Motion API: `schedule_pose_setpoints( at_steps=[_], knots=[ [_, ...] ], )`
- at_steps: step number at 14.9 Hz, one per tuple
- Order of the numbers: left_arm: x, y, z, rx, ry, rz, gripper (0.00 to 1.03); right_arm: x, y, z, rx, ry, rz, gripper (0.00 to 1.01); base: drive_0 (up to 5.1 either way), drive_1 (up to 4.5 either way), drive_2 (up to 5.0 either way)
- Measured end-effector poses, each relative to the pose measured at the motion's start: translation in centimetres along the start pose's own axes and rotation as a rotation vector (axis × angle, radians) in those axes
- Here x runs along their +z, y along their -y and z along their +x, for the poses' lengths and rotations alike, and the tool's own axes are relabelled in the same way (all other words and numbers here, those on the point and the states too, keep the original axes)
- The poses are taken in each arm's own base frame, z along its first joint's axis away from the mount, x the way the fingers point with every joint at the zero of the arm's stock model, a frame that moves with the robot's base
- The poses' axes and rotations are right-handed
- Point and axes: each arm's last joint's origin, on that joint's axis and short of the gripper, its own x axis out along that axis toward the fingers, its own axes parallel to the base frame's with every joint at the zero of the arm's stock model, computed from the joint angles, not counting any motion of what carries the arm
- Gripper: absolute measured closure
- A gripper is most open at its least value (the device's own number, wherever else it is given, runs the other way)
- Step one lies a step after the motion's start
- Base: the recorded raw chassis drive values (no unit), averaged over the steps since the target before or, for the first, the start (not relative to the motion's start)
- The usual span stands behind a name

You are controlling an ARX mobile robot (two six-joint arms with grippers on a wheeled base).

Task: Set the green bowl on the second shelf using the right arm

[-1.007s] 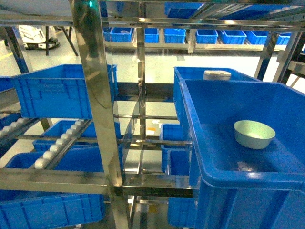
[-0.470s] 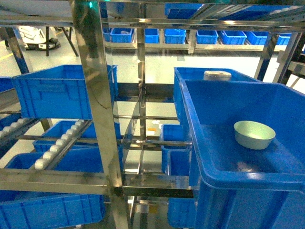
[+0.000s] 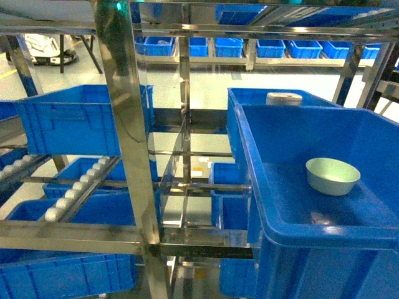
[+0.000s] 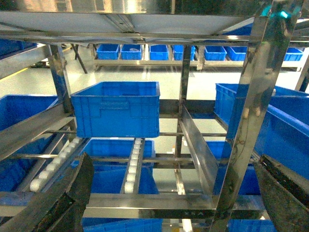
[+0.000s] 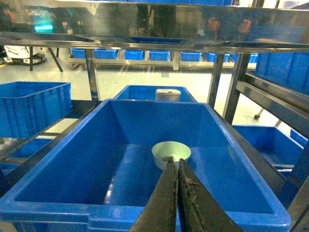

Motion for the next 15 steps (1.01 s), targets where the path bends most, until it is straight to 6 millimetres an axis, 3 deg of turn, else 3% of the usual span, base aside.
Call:
schedule_pose_setpoints(
  at_steps=[9,14,15],
  knots=[
    [0.0,0.0,0.0,-0.001,0.000,0.000,0.05,-2.1,0.0,-1.5,0.002,-0.009,0.000,0.99,0.0,0.00,0.0],
    [0.0,0.0,0.0,0.000,0.000,0.000,0.05,-2.0,0.0,-1.5,0.001,0.004,0.000,0.99,0.0,0.00,0.0],
    [0.0,0.0,0.0,0.000,0.000,0.000,0.05,-2.0,0.0,-1.5,0.001,0.004,-0.001,0.94,0.0,0.00,0.0]
  ],
)
